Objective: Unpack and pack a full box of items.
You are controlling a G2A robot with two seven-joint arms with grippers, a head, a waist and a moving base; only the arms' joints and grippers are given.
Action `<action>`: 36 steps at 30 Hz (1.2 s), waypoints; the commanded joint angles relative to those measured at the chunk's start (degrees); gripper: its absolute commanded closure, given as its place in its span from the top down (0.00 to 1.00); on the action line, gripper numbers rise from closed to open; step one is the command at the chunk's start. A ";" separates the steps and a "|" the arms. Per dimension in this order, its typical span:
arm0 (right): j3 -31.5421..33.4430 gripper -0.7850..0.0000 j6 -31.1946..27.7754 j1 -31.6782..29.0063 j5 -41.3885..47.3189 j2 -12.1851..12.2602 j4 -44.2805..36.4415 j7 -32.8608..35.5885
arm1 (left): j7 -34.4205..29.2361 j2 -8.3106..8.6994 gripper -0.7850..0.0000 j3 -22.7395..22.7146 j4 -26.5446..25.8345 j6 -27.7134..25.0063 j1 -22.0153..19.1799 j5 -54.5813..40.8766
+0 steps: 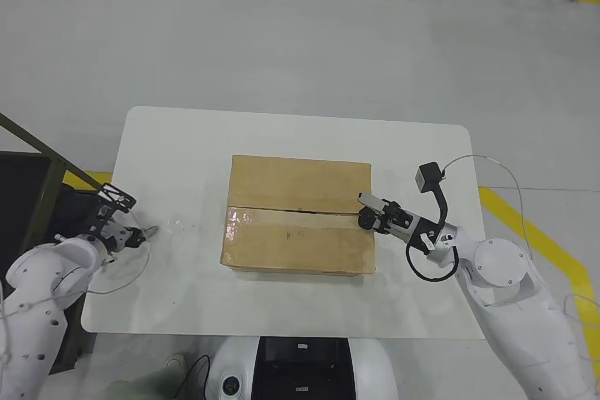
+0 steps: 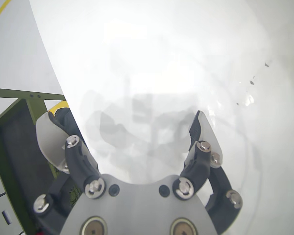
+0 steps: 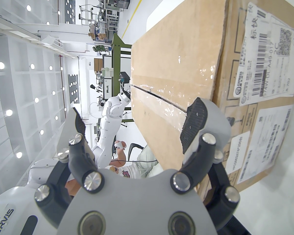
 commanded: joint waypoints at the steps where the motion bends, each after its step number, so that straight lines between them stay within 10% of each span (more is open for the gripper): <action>1: 0.00 1.00 0.00 0.00 0.00 0.00 0.00 0.00 | 0.29 -0.11 1.00 -0.65 0.06 -0.75 0.11 -3.09; 36: 0.00 1.00 0.00 0.00 0.00 0.00 0.00 0.00 | -16.52 0.11 0.99 -6.24 -0.37 -6.60 -0.34 -39.24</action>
